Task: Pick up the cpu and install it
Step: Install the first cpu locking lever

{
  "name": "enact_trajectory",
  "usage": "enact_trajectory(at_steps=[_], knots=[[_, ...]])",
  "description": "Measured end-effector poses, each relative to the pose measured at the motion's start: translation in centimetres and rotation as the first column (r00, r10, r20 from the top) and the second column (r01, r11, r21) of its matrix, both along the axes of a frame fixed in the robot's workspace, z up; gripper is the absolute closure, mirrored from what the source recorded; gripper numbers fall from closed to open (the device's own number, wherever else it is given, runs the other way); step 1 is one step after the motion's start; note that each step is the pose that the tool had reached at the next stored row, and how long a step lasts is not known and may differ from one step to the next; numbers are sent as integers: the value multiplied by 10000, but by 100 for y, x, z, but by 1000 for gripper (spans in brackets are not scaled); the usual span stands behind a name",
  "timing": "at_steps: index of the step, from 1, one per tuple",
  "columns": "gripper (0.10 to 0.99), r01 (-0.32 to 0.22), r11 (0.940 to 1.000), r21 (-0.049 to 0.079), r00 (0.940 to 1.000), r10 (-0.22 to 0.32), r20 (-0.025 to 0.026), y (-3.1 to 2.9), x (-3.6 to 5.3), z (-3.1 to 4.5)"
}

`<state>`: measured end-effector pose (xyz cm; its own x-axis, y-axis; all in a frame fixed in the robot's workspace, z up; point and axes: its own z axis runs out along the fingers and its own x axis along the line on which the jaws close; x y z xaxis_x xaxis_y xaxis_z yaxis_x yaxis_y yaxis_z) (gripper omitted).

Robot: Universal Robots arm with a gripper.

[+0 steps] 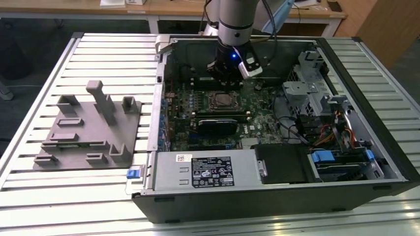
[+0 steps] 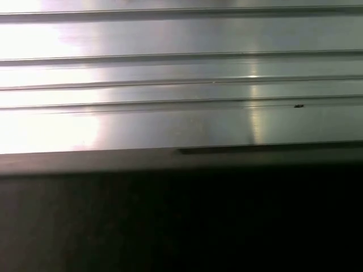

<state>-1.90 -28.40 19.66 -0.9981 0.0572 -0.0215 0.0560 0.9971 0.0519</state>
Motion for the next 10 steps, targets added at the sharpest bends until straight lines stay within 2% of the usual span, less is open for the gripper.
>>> enact_trajectory(at_steps=[4, 8, 10], knots=[[980, 1, 10000, 6, 10000, -1, 5, 1, 1, 1], [980, 1, 10000, 6, 10000, -1, 4, 1, 1, 82], [980, 0, 10000, 8, 10000, 0, 5, -4, 1, 89]])
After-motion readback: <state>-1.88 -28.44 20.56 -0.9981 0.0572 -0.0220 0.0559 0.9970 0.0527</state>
